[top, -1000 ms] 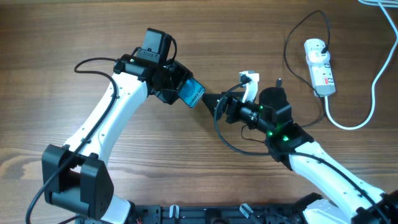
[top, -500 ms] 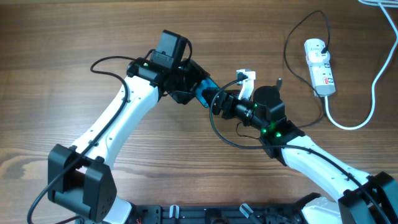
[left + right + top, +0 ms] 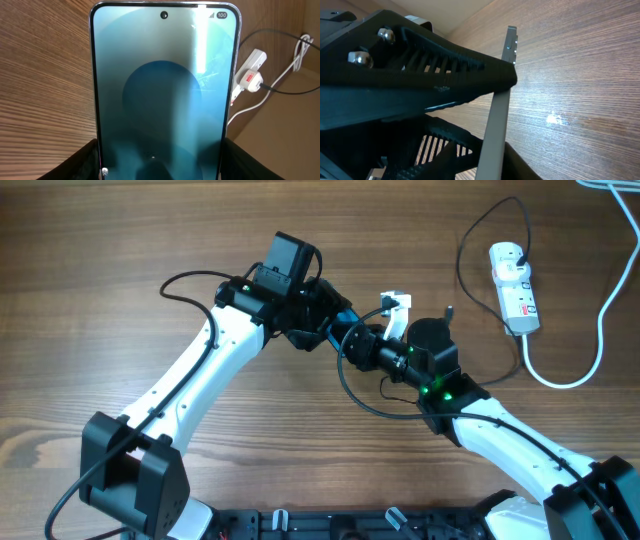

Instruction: Plug charger to phone and switch on socket

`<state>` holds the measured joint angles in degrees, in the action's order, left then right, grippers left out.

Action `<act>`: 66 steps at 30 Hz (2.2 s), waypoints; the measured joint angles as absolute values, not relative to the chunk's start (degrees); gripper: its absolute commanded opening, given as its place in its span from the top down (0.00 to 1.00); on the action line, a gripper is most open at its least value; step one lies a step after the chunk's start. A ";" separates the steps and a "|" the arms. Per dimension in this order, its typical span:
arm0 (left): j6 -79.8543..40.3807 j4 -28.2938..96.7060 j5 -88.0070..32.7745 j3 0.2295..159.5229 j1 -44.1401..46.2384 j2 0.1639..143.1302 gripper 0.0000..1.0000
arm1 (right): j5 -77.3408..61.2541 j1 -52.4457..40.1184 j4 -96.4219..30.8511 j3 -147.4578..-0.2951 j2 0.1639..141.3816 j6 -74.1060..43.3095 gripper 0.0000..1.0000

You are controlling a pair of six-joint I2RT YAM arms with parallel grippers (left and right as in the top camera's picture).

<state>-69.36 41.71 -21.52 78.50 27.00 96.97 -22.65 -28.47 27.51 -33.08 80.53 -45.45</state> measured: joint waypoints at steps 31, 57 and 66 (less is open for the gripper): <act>-49.54 49.39 -20.58 78.94 14.35 85.45 0.00 | -30.87 -23.68 28.86 -32.25 80.75 -88.58 0.96; -60.42 42.61 -29.21 66.46 14.46 78.06 0.29 | -48.49 -23.75 43.33 -32.21 80.79 -118.30 0.96; -69.89 31.40 -31.22 61.91 19.62 78.08 0.64 | -48.71 -23.75 43.33 -32.21 80.79 -118.30 0.96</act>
